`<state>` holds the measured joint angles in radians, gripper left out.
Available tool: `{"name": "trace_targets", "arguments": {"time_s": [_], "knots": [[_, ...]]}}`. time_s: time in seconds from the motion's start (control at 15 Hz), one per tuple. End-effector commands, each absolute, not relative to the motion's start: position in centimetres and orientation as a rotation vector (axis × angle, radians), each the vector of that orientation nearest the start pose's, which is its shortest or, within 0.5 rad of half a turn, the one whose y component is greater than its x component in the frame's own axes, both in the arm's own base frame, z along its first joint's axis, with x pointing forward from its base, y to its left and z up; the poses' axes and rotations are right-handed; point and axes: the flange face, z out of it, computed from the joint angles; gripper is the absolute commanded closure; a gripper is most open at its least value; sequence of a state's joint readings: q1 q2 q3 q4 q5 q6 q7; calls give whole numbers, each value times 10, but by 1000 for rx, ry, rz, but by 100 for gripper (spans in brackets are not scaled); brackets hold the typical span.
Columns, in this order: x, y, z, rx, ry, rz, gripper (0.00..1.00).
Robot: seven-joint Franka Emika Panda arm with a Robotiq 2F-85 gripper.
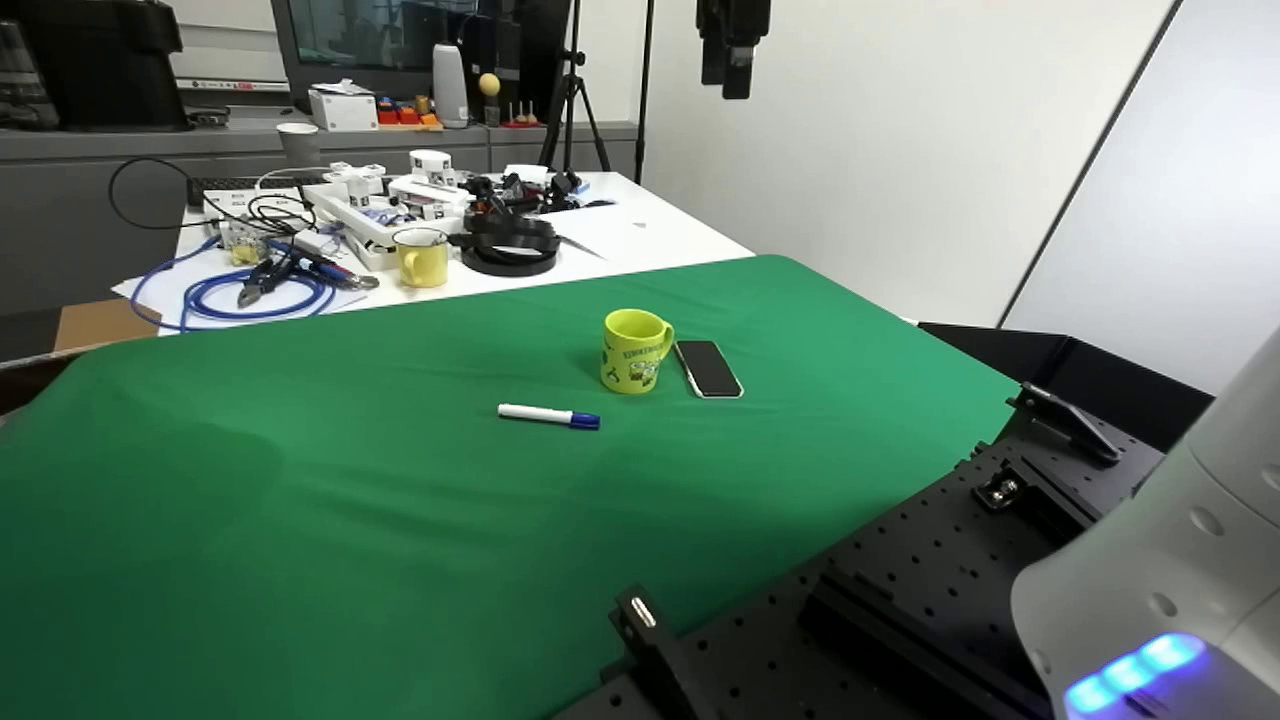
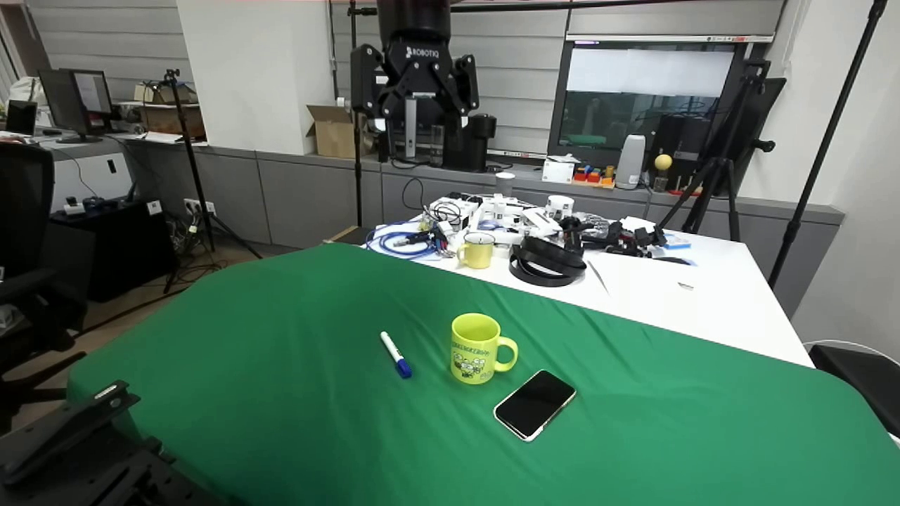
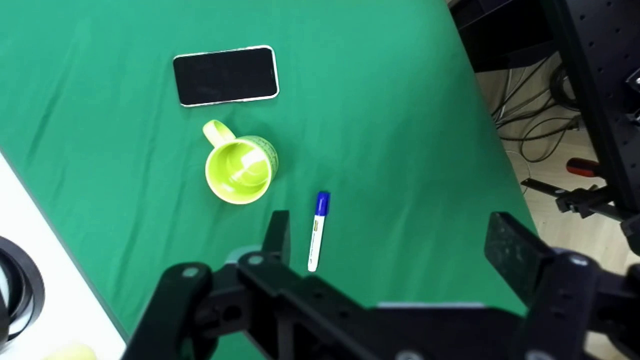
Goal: Put the blue marker inside the yellow mug
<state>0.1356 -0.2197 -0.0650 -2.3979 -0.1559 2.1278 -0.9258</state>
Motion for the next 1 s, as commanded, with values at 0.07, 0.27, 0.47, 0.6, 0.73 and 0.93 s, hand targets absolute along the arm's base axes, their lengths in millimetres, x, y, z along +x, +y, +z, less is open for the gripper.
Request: {"name": "trace_targets", "arguments": {"time_s": [0.07,0.27,0.47,0.6,0.73,0.93], "knots": [[495,45,359,-2756,-1774,-52,0],[526,65,323,-2737,-1795,-172,0],[543,87,284,-2698,-1803,-194,0],[529,85,285,-2705,-1809,-165,0],[537,92,266,-2700,-1794,-132,0],[543,91,263,-2704,-1787,-133,0]]}}
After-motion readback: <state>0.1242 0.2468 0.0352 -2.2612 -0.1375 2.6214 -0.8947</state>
